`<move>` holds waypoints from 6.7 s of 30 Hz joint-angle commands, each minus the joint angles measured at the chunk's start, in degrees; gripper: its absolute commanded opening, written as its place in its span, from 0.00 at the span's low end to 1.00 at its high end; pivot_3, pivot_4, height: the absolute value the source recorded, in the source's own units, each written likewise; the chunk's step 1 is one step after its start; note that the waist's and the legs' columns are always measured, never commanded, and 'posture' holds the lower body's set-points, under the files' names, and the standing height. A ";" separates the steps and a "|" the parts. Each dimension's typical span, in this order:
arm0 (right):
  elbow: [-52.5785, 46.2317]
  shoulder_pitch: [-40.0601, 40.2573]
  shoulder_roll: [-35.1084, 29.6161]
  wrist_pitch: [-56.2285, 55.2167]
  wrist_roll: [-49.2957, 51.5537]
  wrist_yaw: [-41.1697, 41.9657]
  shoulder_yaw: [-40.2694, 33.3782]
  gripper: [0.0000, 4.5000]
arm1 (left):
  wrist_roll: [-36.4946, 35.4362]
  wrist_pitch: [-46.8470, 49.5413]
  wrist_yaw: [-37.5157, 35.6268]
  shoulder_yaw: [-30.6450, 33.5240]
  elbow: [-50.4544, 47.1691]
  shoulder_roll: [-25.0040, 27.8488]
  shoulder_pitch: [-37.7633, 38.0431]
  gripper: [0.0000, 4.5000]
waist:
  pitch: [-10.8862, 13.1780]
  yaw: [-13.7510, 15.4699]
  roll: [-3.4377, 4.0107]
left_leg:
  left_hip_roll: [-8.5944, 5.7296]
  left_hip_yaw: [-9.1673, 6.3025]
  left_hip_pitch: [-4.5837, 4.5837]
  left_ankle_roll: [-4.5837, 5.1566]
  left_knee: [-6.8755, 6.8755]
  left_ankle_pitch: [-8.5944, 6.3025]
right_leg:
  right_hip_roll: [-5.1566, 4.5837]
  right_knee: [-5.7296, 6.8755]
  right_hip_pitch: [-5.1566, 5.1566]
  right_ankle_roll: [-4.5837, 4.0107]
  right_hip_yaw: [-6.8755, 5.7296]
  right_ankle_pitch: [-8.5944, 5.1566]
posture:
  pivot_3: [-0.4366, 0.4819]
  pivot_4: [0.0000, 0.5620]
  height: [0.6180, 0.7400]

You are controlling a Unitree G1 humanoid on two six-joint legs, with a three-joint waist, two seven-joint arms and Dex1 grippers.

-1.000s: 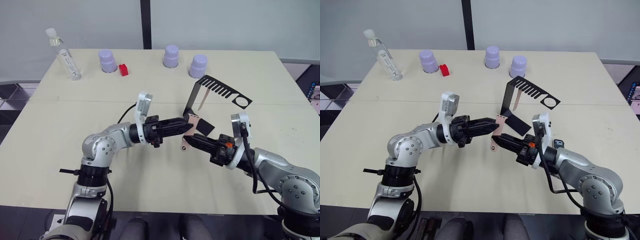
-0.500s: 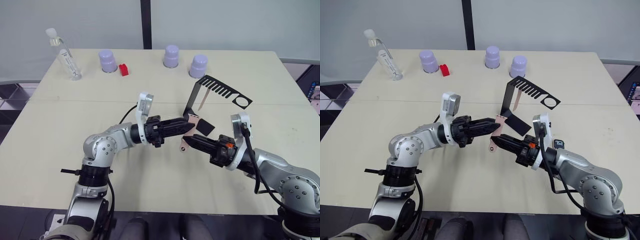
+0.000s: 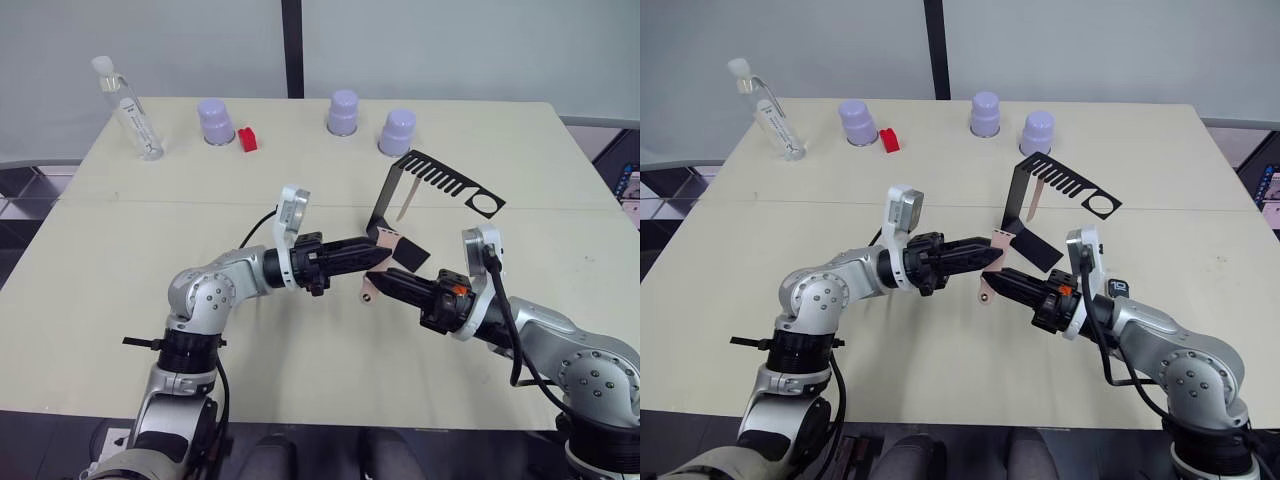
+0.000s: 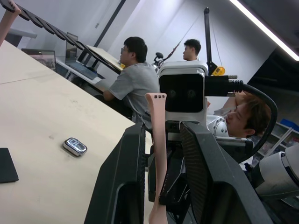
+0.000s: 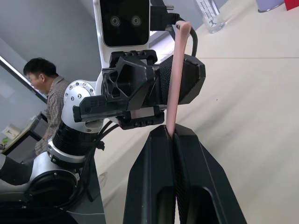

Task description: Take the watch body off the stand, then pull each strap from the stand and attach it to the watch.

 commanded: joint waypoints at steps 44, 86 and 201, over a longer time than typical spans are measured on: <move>-1.25 1.31 -0.78 -3.72 5.56 -2.96 -0.54 0.00 | -2.74 -0.59 3.89 0.96 -1.39 -4.62 0.76 0.11 | 0.00 0.05 0.00 | 0.00 -0.01 -0.02 -0.01 -0.11 0.01 | -0.01 -0.30 0.05 0.00 -0.01 0.00 | 0.48 0.27 1.00; -3.18 1.11 -2.15 -6.02 5.72 -3.38 -1.30 0.00 | -4.98 -0.96 3.27 1.16 -2.78 -4.40 0.57 0.05 | 0.00 0.07 -0.01 | 0.01 0.00 -0.01 -0.04 -0.23 0.03 | 0.00 -0.38 0.06 0.01 -0.04 0.00 | 0.48 0.27 1.00; -10.70 8.97 -11.66 -8.60 18.87 -10.27 -8.47 0.71 | -5.08 -3.02 2.66 0.17 0.77 -2.68 -3.31 0.00 | 0.01 0.41 -0.02 | 0.01 0.00 -0.02 -0.05 -0.27 0.03 | 0.00 -0.46 0.08 0.01 -0.08 0.00 | 0.48 0.27 1.00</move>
